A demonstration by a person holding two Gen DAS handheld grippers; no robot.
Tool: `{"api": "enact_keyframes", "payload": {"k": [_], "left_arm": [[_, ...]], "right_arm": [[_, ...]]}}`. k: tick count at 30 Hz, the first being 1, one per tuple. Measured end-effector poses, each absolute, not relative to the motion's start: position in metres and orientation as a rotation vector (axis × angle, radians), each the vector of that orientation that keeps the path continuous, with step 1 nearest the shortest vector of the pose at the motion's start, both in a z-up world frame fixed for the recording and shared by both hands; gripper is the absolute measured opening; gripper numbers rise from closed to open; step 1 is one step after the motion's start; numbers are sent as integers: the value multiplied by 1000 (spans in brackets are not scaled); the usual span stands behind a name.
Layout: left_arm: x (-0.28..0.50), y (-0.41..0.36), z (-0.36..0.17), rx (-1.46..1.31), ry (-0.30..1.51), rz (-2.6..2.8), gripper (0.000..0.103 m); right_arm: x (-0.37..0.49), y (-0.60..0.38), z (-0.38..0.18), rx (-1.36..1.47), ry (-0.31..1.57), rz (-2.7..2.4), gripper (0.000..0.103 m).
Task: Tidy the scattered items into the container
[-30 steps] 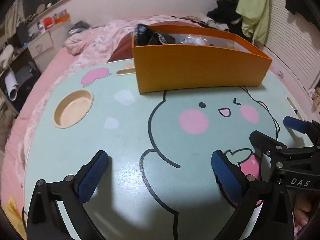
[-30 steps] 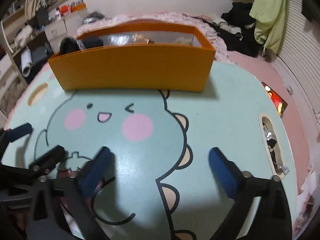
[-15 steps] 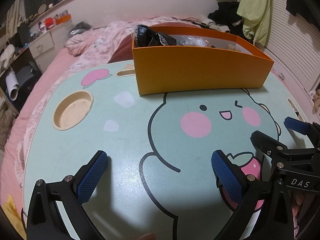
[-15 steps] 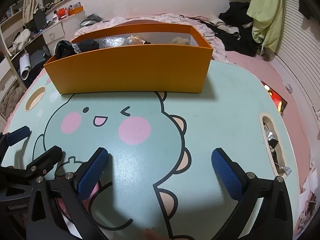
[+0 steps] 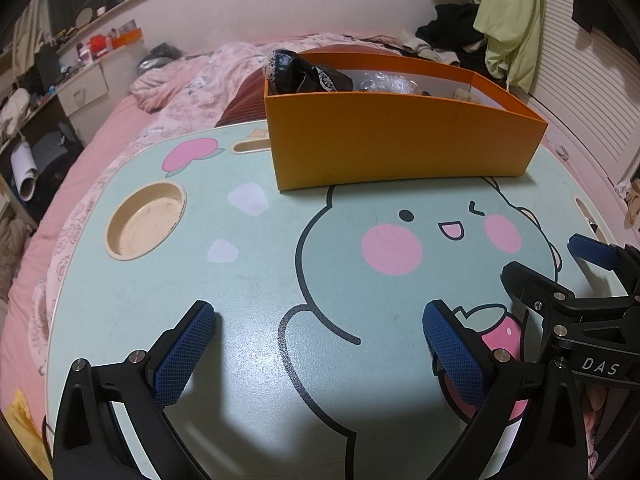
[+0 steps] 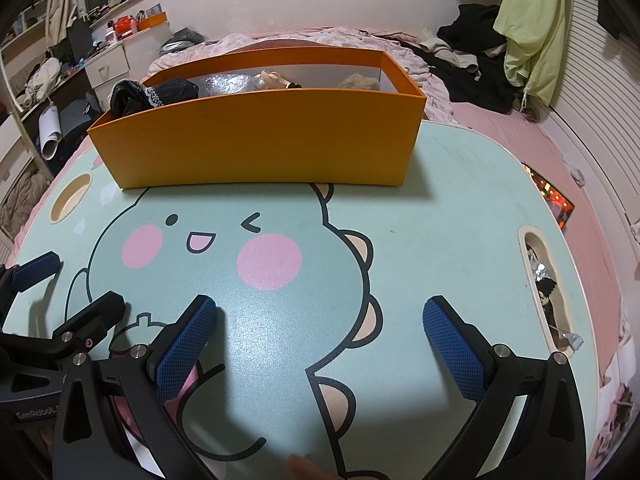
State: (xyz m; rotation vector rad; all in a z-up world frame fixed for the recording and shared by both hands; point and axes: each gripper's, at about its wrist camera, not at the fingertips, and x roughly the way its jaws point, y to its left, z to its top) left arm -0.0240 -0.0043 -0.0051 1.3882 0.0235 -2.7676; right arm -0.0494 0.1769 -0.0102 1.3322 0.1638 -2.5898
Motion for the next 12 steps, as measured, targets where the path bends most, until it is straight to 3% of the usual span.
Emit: {"api": "enact_keyframes", "payload": {"k": [12], "left_arm": [[-22,-3,-5,1379,25,-2764,103]], "right_arm": [[-49,177,-10,1332,164,-2590,103]]}}
